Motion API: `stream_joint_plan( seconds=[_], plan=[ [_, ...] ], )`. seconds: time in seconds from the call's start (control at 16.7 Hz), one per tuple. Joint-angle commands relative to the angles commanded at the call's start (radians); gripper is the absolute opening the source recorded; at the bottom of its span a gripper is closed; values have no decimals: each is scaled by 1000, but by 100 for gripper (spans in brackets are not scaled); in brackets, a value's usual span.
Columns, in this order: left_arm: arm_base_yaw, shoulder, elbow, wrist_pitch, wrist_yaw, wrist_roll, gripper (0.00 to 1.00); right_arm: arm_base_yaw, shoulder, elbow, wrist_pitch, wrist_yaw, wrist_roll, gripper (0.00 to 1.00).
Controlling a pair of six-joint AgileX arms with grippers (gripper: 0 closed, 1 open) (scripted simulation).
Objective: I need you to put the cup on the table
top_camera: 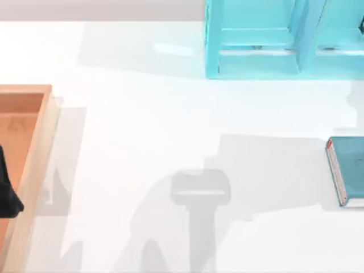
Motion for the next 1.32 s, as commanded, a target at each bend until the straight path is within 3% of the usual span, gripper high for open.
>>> stream_joint_plan(
  seconds=[0.36, 0.78, 0.96, 1.32],
  plan=[
    [0, 0, 0, 0, 0, 0, 100, 73, 24, 43, -8, 13, 72, 0],
    [0, 0, 0, 0, 0, 0, 100, 523, 161, 274, -91, 53, 509, 0],
    [0, 0, 0, 0, 0, 0, 100, 647, 213, 358, -128, 63, 645, 0],
    [0, 0, 0, 0, 0, 0, 100, 684, 240, 405, -150, 68, 684, 0]
  ],
)
